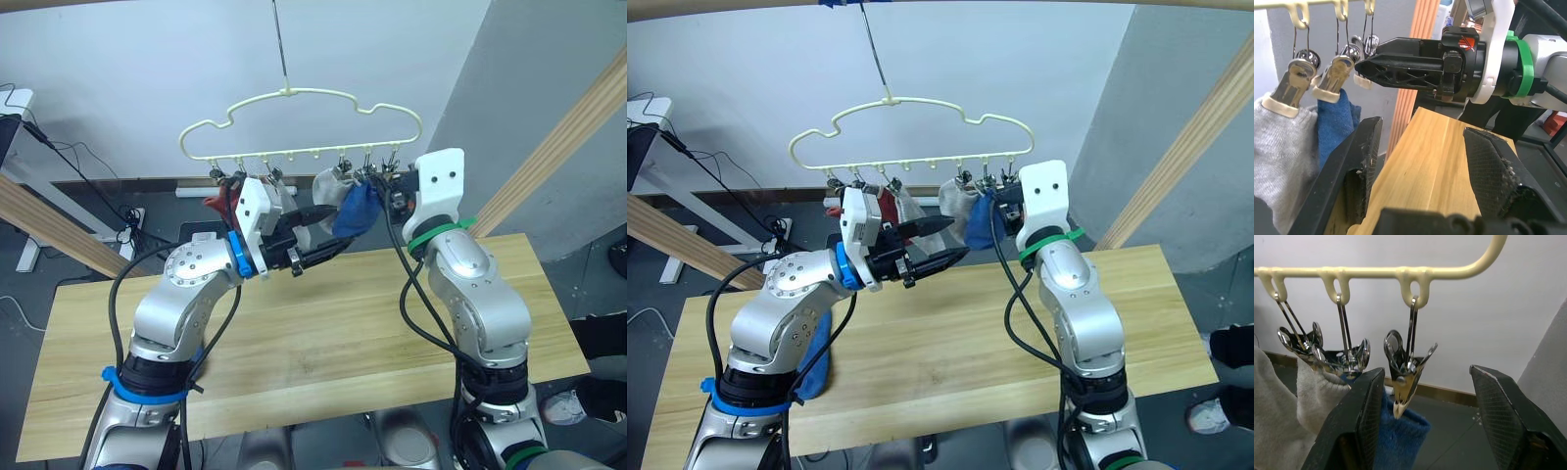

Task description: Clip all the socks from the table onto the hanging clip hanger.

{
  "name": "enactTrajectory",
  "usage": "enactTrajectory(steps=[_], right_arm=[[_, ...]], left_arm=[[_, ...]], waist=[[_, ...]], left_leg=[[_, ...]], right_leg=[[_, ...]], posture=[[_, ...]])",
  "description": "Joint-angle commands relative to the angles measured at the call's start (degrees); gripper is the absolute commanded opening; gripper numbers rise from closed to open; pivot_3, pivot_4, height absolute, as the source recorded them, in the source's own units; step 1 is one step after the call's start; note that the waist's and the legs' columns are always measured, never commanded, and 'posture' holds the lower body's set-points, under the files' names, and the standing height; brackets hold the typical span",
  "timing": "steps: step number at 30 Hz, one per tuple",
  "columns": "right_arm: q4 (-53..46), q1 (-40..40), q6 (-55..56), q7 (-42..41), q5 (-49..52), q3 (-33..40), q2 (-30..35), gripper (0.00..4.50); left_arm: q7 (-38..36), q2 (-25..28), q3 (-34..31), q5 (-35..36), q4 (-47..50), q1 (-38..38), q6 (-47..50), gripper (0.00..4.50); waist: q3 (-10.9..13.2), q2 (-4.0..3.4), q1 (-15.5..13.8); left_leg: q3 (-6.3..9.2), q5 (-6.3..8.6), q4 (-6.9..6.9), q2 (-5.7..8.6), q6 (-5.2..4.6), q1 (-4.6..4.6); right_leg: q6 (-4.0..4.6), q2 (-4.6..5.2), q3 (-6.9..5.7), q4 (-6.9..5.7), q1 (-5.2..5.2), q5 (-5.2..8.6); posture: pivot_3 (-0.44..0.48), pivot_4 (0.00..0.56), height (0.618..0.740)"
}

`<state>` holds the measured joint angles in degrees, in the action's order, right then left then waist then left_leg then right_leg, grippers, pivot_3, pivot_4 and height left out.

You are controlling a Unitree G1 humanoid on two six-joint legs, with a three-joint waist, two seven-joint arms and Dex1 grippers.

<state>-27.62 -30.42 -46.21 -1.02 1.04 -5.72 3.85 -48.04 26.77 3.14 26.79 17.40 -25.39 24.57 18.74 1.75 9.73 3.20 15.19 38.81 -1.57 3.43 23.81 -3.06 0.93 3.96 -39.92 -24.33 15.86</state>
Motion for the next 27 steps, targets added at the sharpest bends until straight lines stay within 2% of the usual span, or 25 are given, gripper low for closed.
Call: enactTrajectory(steps=[1, 9, 21, 27], right_arm=[[-0.7, -1.17, 2.32, 1.54, -1.43, 0.64, -0.52, 2.89], [-0.77, -1.97, 1.81, 3.17, -1.05, 2.4, -3.15, 2.89], [-0.77, -4.98, -3.37, 6.64, 3.66, 7.89, -12.52, 2.89], [-1.88, -4.69, -5.08, 7.94, 4.76, 7.99, -13.98, 2.89]], left_arm=[[-0.07, -0.12, 0.08, -0.06, 0.9, -0.62, -1.15, 2.9], [-0.27, -0.22, 0.35, -0.5, 0.52, -0.78, -1.46, 2.9], [-0.48, -0.11, 0.54, -0.47, 0.39, -0.89, -1.56, 2.9], [-0.56, -0.17, 0.79, -0.55, 0.1, -0.94, -1.75, 2.9]], waist=[[0.0, 0.0, -0.01], [0.0, 0.0, -0.01], [0.0, -0.01, 0.06], [-0.01, -0.02, 0.06]], left_leg=[[0.0, 0.0, 0.0, -0.01, 0.0, 0.0], [0.01, 0.0, 0.0, -0.02, 0.0, 0.0], [0.0, 0.0, 0.0, -0.05, 0.0, 0.0], [0.01, 0.0, 0.0, -0.05, 0.0, 0.01]], right_leg=[[0.0, 0.0, 0.0, 0.0, 0.0, 0.0], [0.0, 0.01, 0.0, -0.01, 0.0, 0.0], [0.01, 0.05, 0.0, -0.03, -0.01, 0.0], [0.01, 0.07, -0.01, -0.03, -0.01, 0.0]], posture=[[-0.247, 0.258, 0.74], [-0.25, 0.261, 0.74], [-0.249, 0.263, 0.74], [-0.252, 0.263, 0.74]])
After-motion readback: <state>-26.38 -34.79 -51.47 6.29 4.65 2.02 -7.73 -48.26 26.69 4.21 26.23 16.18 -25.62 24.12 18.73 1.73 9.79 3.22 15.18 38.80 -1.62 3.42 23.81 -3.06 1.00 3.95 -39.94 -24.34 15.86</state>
